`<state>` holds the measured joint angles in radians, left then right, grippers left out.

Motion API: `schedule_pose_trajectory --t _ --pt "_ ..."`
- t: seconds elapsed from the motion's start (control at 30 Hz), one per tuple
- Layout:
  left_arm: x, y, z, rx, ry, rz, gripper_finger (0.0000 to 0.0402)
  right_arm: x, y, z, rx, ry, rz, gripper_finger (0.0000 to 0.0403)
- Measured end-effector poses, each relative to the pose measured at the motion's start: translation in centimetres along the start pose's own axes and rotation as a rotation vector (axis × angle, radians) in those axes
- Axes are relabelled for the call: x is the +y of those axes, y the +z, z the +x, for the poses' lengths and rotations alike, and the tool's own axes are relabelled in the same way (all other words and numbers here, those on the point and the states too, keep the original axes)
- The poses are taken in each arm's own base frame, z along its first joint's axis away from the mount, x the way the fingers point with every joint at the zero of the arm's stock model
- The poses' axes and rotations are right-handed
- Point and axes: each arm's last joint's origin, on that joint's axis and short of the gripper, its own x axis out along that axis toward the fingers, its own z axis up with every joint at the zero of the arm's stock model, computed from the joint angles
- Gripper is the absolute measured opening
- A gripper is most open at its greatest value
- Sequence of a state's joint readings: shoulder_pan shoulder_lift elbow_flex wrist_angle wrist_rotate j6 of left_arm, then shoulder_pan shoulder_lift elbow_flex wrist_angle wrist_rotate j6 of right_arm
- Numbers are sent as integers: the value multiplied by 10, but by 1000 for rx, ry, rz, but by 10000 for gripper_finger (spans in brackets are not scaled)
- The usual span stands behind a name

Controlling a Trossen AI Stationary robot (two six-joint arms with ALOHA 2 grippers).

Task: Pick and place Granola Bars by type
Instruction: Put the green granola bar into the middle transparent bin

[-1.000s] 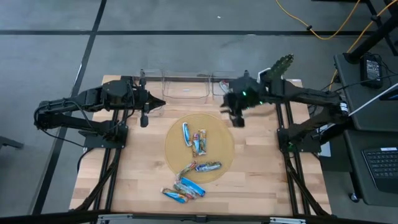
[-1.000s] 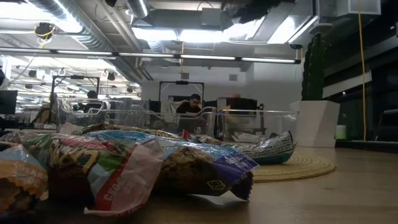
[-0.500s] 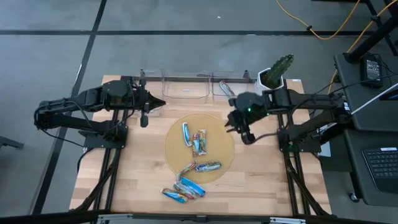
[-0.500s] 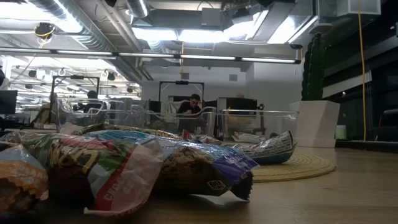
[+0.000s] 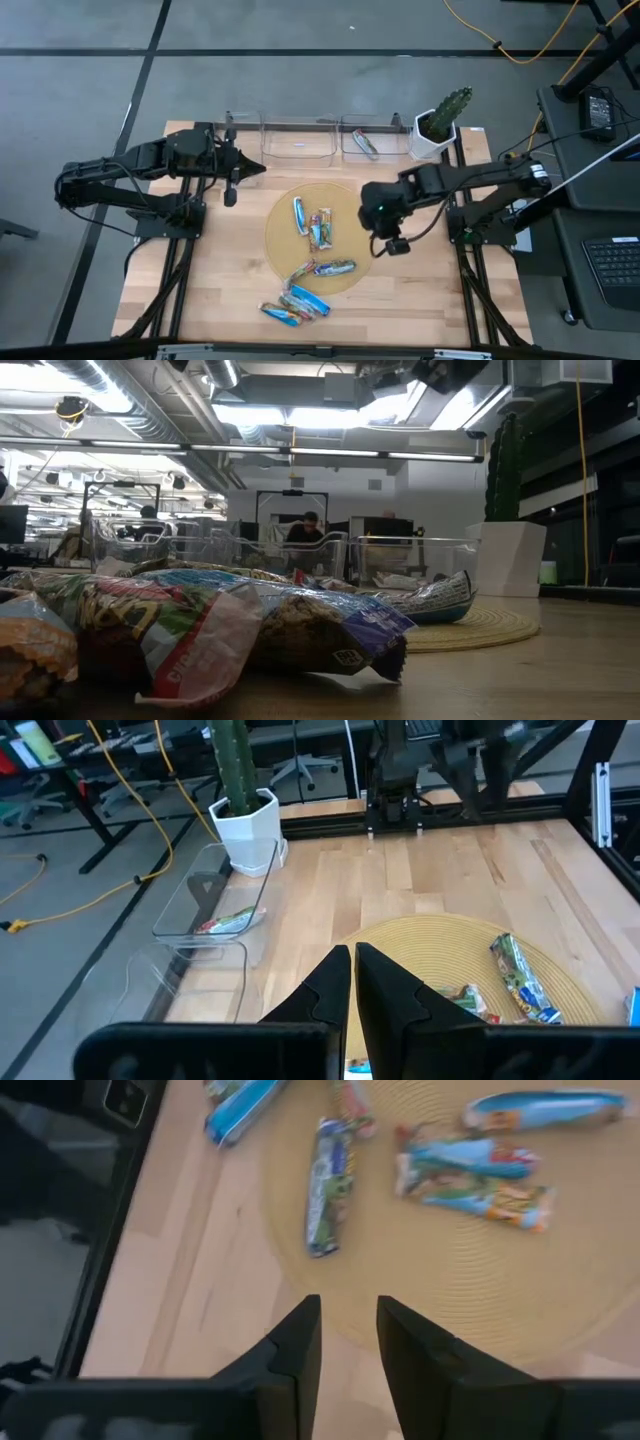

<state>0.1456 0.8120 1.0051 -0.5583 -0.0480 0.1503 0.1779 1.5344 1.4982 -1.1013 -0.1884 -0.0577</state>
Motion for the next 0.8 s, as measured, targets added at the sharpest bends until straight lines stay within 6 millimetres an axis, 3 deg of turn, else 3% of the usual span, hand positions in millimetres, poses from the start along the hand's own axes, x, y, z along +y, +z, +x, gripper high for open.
schedule_pose_trajectory --t 0.53,0.8 --pt "-1 -5 0 55 -8 4 15 -4 11 58 149 16 86 108" --pt "-2 -11 -1 110 -17 7 15 -9 22 80 100 6 200 190"
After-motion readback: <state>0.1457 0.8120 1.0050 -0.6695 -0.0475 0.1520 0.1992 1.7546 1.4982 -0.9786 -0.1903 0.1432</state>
